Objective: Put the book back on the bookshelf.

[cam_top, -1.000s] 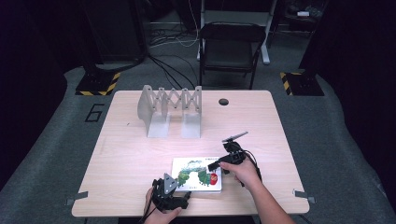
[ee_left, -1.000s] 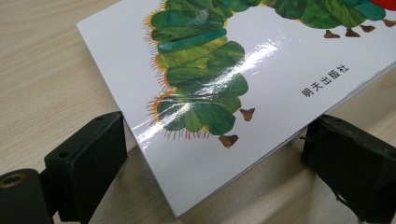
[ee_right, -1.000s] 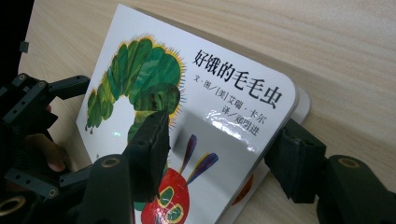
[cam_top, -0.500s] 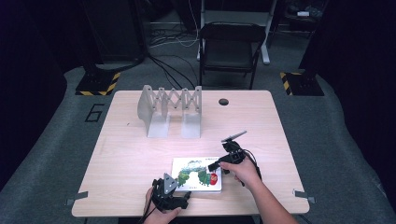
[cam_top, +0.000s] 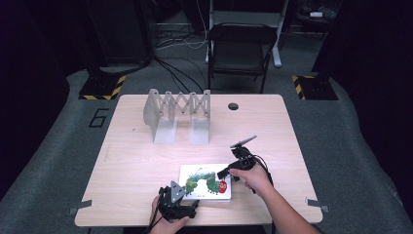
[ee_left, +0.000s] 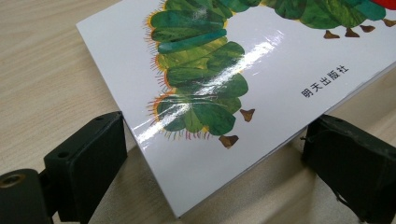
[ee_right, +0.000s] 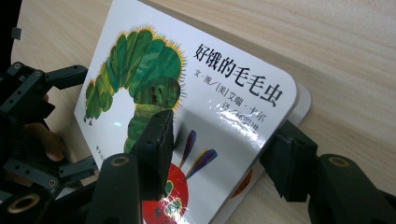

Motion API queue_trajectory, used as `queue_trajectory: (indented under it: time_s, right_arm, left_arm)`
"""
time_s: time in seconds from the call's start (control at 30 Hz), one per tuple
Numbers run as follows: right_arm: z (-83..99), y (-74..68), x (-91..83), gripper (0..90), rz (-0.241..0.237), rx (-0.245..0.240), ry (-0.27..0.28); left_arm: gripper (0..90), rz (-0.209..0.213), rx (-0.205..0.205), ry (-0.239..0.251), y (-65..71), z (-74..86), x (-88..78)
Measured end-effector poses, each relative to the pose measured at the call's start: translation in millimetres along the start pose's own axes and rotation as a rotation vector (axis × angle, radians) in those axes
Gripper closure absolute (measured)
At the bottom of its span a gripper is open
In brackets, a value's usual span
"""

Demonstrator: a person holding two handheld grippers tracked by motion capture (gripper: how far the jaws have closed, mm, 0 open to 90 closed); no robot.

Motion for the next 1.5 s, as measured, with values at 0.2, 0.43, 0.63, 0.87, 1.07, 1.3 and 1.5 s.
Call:
queue_trajectory:
  time_s: [0.2, 0.43, 0.63, 0.87, 1.07, 1.3, 1.5]
  right_arm:
    - [-1.7, -4.5, -3.4, 47.4, 0.037, -0.005, 0.001]
    - [-6.7, -11.8, -8.1, 47.8, 0.065, -0.009, 0.008]
    - [-11.7, -13.6, -12.9, 51.2, 0.066, -0.017, 0.013]
    - [-17.0, -23.0, -20.7, 53.5, 0.080, -0.020, 0.011]
    - [-21.1, -30.1, -26.0, 56.3, 0.087, -0.035, 0.027]
    - [-26.9, -36.7, -33.8, 63.4, 0.039, -0.022, 0.048]
    - [-26.6, -39.7, -37.3, 65.7, 0.021, -0.027, 0.038]
  left_arm:
    - [7.3, 0.005, 0.010, -0.009, -1.3, 0.2, -1.0]
    - [9.1, -0.008, 0.011, 0.000, -2.8, -0.3, -1.2]
    - [9.9, 0.007, 0.000, -0.010, -1.8, 0.4, -2.2]
    - [11.2, -0.001, 0.005, -0.005, -3.1, 0.0, -2.4]
    - [12.1, 0.005, 0.002, -0.005, -3.3, -0.1, -2.7]
    - [13.2, 0.019, 0.010, -0.021, -4.7, -0.1, -3.9]
    - [14.2, 0.018, 0.003, -0.010, -6.1, -0.5, -4.1]
Point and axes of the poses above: each handheld gripper's, and its own axes: x roughly forward along the jaws, z roughly out of its underside, y roughly to its right, the point moved 8 cm from there along x, roughly forward along the jaws, and after that the axes turned 2 degrees about x, right-handed, at the moved point
